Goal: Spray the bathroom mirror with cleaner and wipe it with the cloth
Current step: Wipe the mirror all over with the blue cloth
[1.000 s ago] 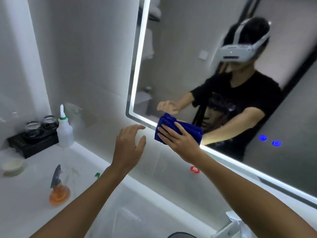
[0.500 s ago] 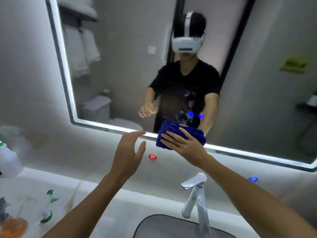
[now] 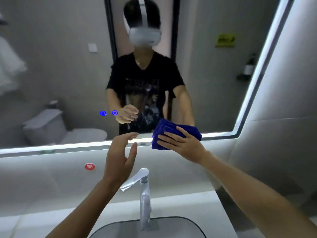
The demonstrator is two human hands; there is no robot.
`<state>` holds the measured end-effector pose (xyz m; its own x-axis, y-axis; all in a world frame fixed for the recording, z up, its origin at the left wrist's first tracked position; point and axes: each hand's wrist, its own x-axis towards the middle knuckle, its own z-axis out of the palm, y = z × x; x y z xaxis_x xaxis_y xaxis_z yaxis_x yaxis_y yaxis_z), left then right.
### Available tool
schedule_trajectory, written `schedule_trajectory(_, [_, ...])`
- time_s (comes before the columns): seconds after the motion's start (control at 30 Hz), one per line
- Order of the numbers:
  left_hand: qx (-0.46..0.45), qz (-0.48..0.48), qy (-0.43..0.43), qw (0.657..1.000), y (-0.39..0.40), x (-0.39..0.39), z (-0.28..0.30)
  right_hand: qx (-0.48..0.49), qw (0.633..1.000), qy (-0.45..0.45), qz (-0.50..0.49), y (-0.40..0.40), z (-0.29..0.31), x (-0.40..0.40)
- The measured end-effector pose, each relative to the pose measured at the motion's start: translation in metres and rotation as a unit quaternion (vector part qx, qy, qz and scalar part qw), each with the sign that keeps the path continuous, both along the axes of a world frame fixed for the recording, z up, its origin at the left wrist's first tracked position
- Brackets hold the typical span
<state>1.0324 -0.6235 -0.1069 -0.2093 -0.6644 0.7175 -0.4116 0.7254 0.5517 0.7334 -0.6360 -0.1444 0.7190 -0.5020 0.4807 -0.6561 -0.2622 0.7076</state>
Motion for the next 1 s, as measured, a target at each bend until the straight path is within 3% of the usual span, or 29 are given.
schedule_trajectory(0.23, [0.024, -0.071, -0.037, 0.996, 0.015, -0.111, -0.01, -0.01, 0.999, 0.026, -0.032, 0.026, -0.009, -0.105])
schedule_trajectory(0.53, [0.062, -0.116, -0.04, 0.99, 0.033, -0.168, -0.024, -0.005, 0.996, -0.079, -0.03, 0.077, -0.008, -0.181])
schedule_trajectory(0.8, [0.13, -0.212, -0.254, 0.935, 0.05, -0.165, -0.023, 0.121, 0.964, -0.221, -0.083, 0.109, 0.004, -0.132])
schedule_trajectory(1.0, [0.181, -0.198, -0.283, 0.921, 0.065, -0.114, -0.026, 0.241, 0.889, -0.351, -0.171, 0.122, 0.012, -0.069])
